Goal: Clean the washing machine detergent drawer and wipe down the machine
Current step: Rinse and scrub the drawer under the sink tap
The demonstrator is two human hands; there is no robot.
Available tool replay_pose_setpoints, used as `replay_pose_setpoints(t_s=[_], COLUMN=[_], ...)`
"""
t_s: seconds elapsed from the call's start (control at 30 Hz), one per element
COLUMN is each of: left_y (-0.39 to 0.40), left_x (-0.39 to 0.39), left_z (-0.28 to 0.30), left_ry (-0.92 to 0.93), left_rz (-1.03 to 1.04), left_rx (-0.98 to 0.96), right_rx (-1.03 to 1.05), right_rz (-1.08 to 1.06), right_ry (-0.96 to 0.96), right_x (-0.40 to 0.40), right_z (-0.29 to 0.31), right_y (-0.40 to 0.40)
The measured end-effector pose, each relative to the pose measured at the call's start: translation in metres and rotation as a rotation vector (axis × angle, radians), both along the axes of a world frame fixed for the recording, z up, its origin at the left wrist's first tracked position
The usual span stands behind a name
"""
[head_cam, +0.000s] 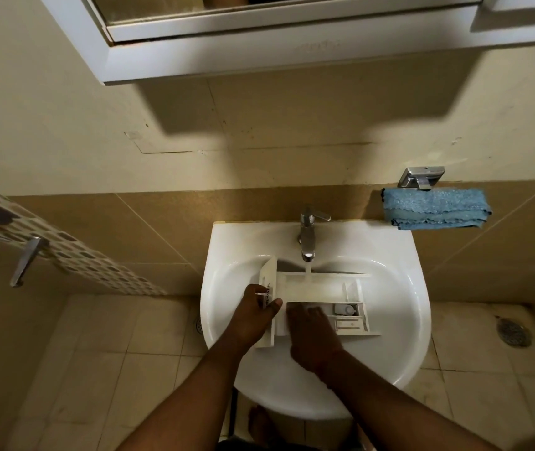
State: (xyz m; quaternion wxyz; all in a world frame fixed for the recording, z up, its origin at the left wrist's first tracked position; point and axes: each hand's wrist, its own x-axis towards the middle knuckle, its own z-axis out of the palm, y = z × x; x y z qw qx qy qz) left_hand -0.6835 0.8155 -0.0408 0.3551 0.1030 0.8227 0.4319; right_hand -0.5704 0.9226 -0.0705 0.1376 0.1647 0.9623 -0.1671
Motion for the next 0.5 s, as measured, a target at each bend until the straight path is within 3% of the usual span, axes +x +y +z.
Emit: replay_pose_setpoints(t_s=[0.13, 0.23, 0.3, 0.37, 0.43, 0.5], left_y=[-0.001, -0.001, -0.002, -0.002, -0.001, 0.000], left_x=[0.002, 0.000, 0.000, 0.001, 0.002, 0.002], left_z=[-0.003, -0.003, -0.005, -0.004, -0.003, -0.001], left_ry=[0.012, 0.010, 0.003, -0.005, -0.017, -0.035], left_rz=[0.001, 0.007, 0.014, 0.013, 0.018, 0.027], left_rx=[0.000, 0.019, 0.030, 0.052, 0.062, 0.076], right_rx=[-0.077, -0.316, -0.648, -1.149, -1.632, -1.934], right_rz=[0.094, -0.249, -0.655, -1.011, -1.218, -1.289], right_ry=[0.016, -0.004, 0.191, 0.378, 0.453, 0.458], right_x=[0.009, 0.014, -0.004, -0.033, -0.056, -0.068], right_z=[0.002, 0.003, 0.010, 0.017, 0.023, 0.028], right_y=[0.023, 0.063, 0.072, 0.071, 0.068, 0.060])
